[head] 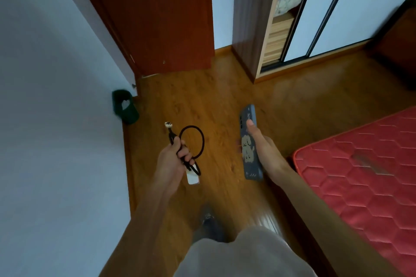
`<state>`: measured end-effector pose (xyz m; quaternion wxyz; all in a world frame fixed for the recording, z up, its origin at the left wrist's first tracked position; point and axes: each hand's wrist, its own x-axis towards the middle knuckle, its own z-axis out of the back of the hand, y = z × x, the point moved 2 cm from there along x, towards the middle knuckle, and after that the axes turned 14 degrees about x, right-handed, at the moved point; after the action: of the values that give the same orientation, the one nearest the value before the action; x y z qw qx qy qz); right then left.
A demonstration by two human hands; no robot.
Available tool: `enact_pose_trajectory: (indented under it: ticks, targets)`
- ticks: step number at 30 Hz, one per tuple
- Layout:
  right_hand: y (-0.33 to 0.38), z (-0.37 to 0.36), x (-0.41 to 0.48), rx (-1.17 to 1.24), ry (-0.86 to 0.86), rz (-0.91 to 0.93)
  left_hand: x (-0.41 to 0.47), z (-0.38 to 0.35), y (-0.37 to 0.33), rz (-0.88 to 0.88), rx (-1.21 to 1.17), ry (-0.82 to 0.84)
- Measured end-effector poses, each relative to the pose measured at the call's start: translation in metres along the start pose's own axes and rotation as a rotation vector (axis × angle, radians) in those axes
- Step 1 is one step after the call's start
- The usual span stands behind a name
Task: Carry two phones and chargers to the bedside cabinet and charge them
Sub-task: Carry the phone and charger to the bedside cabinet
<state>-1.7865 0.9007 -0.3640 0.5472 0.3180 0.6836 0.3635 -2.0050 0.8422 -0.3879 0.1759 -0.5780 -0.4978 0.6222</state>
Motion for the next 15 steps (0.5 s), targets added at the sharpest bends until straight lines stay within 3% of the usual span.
enact_pose_trajectory:
  ticks: [8, 15]
  targets:
    - [0.061, -0.022, 0.084, 0.094, -0.106, -0.018, 0.114, -0.001, -0.085, 0.006, -0.001, 0.187]
    - [0.104, 0.006, 0.172, 0.135, -0.159, 0.004, 0.209, -0.054, -0.128, 0.053, 0.090, 0.229]
